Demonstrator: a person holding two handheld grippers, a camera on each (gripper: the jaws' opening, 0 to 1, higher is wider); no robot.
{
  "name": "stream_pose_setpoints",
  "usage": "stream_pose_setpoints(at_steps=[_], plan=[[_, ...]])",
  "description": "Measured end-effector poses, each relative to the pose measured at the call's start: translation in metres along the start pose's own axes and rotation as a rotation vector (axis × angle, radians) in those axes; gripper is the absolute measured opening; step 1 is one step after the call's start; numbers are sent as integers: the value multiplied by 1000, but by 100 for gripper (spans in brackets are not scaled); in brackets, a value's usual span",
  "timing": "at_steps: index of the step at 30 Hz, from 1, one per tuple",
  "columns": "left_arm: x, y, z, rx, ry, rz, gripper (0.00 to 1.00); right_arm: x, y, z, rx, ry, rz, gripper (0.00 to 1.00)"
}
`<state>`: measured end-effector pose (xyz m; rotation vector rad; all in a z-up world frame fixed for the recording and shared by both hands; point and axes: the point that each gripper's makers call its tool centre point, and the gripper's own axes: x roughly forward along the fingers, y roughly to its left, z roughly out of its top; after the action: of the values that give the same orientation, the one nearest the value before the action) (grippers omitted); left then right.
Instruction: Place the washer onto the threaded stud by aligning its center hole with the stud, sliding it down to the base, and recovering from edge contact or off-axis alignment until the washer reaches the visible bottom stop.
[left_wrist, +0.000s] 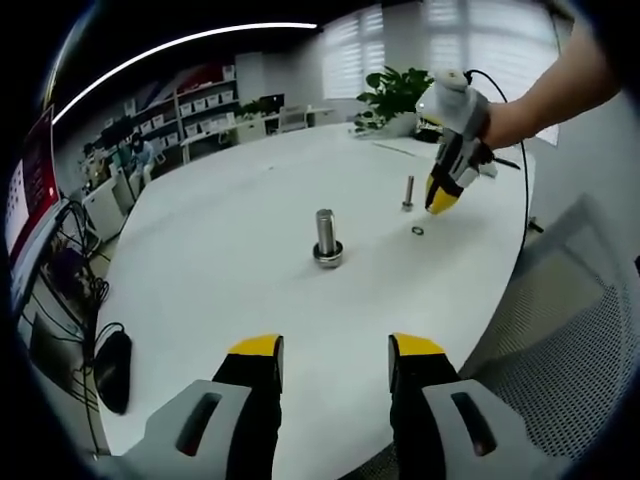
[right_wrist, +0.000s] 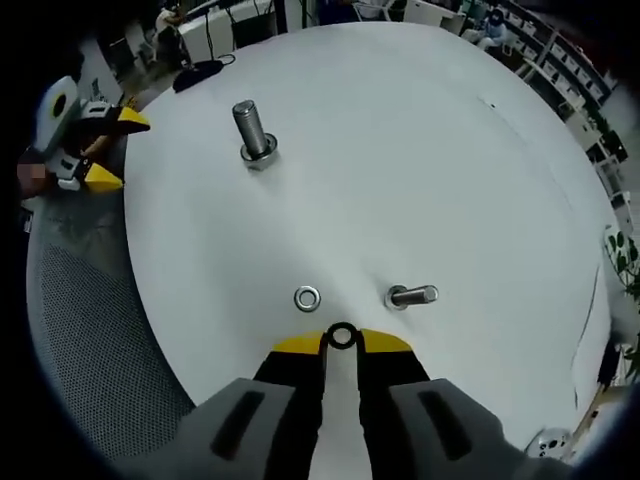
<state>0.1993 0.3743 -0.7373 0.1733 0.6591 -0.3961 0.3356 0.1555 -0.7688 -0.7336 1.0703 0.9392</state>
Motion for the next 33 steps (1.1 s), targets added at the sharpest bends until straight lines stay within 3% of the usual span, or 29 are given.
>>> stream_pose_setpoints(at_steps=[6, 19, 33], plan=[[0, 0, 0, 2, 0, -2, 40, -10, -14, 8, 11, -19, -22, 13], [0, 1, 0, 0, -2, 2, 40, -22, -16, 24, -48, -45, -44, 14], [0, 1, 0, 1, 0, 2, 40, -26, -30, 33, -53, -64, -58, 14]])
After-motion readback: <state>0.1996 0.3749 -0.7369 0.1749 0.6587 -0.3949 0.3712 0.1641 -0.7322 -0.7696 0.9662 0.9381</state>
